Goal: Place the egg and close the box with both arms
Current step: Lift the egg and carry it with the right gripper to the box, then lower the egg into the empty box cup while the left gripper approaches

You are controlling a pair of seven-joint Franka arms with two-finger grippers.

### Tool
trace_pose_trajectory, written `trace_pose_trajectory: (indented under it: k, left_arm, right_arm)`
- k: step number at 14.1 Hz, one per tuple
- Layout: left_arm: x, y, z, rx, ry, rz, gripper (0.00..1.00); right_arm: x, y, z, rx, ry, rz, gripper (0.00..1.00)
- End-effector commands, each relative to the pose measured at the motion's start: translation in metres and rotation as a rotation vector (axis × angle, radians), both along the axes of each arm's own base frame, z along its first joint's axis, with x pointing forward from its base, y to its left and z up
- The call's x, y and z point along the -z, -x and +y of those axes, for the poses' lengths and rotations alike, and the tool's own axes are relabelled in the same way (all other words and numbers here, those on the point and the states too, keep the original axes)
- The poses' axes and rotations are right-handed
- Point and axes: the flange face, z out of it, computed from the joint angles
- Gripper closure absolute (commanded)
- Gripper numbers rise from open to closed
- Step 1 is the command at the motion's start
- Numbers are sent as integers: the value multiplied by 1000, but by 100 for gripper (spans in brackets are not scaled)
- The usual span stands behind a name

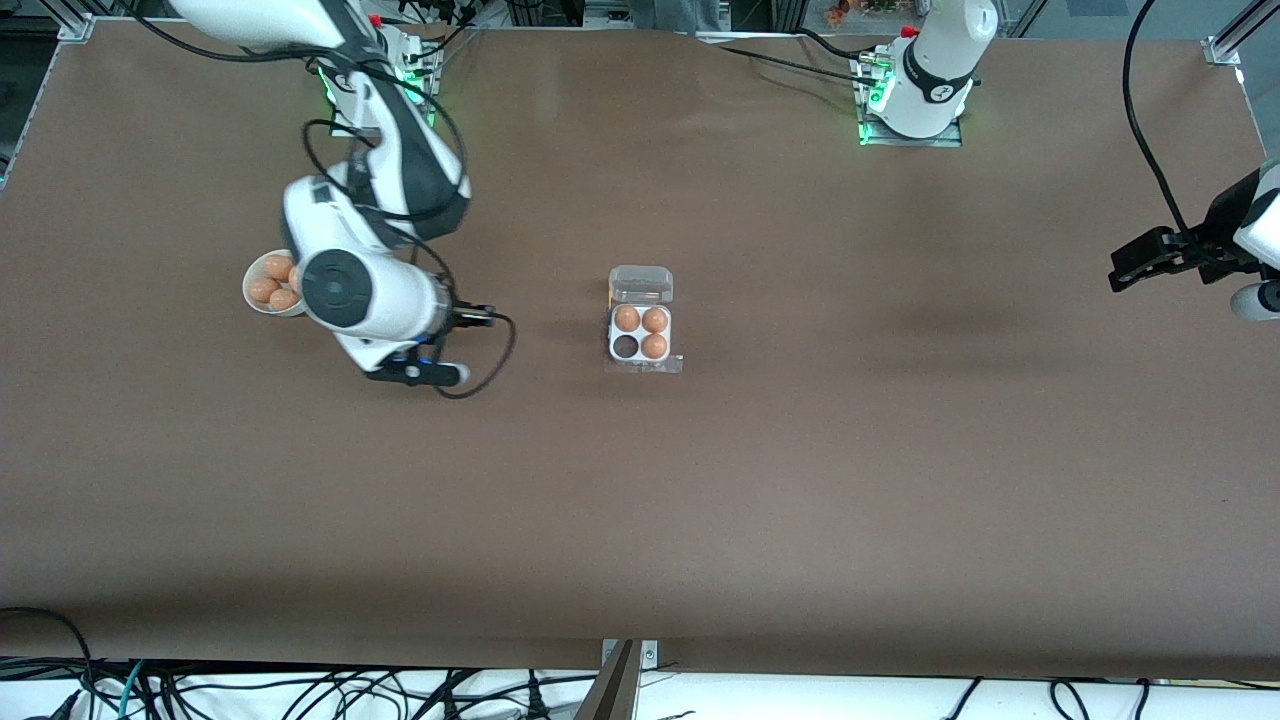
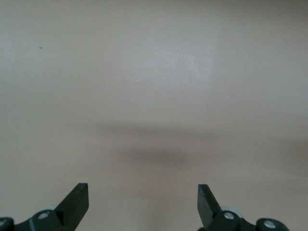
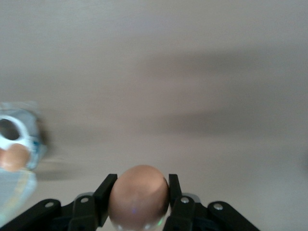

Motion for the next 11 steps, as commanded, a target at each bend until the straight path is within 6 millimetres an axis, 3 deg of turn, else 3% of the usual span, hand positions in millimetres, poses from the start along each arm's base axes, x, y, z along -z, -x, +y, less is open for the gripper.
trace_pose_trajectory:
  k: [1, 5, 11]
  left_arm:
    - [-6, -2, 0, 7, 15, 3, 0]
    - [-6, -2, 1, 7, 15, 3, 0]
    - [-1, -1, -11, 28, 18, 22, 0]
  right_arm:
    - [14, 0, 68, 58, 2, 16, 74]
    - [40, 19, 132, 115, -62, 0, 74]
    - [82, 38, 174, 110, -115, -42, 74]
